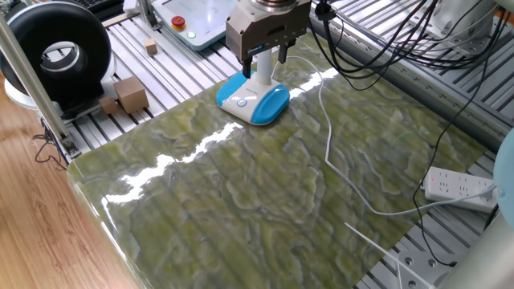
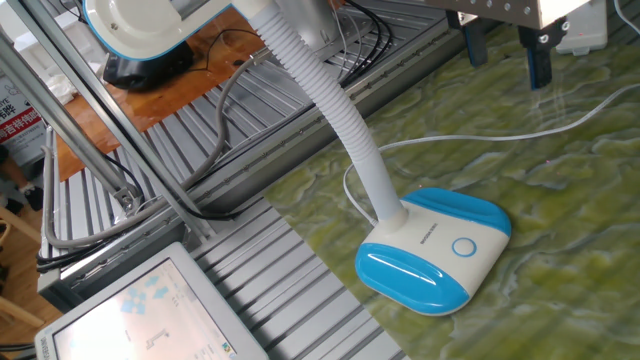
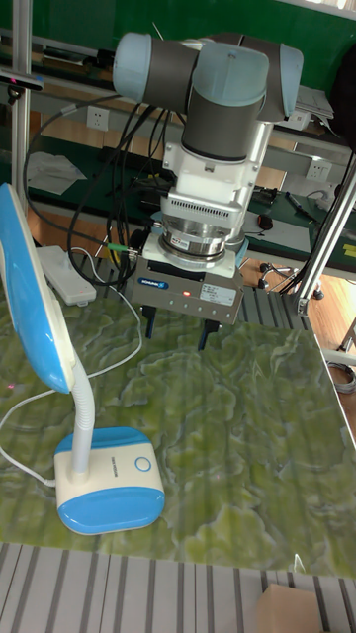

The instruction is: Turn on the desk lamp by pressing the button

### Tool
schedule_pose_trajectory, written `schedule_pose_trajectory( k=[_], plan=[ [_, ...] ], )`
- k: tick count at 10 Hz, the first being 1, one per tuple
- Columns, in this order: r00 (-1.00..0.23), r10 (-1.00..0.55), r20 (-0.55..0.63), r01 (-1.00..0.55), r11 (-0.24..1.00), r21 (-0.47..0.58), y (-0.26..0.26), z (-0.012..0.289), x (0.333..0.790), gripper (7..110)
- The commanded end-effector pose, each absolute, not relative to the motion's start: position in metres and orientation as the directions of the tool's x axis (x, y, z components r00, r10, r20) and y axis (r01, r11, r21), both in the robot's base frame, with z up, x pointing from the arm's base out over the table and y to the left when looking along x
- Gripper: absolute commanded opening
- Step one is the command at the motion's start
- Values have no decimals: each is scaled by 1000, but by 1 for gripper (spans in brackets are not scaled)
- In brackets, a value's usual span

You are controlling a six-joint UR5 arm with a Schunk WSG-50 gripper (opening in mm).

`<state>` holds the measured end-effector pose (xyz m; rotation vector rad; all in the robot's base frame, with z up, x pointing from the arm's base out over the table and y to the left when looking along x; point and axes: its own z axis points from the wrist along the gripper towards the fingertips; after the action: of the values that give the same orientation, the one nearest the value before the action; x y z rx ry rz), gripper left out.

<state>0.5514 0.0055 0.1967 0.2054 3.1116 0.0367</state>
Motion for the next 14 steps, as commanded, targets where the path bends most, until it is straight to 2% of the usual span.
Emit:
schedule_pose_trajectory(
  k=[1,14],
  plan=[
    [-990,136,-25,135,990,41,8,198,553,7],
    [-991,127,-36,126,991,36,6,197,556,7]
  ],
)
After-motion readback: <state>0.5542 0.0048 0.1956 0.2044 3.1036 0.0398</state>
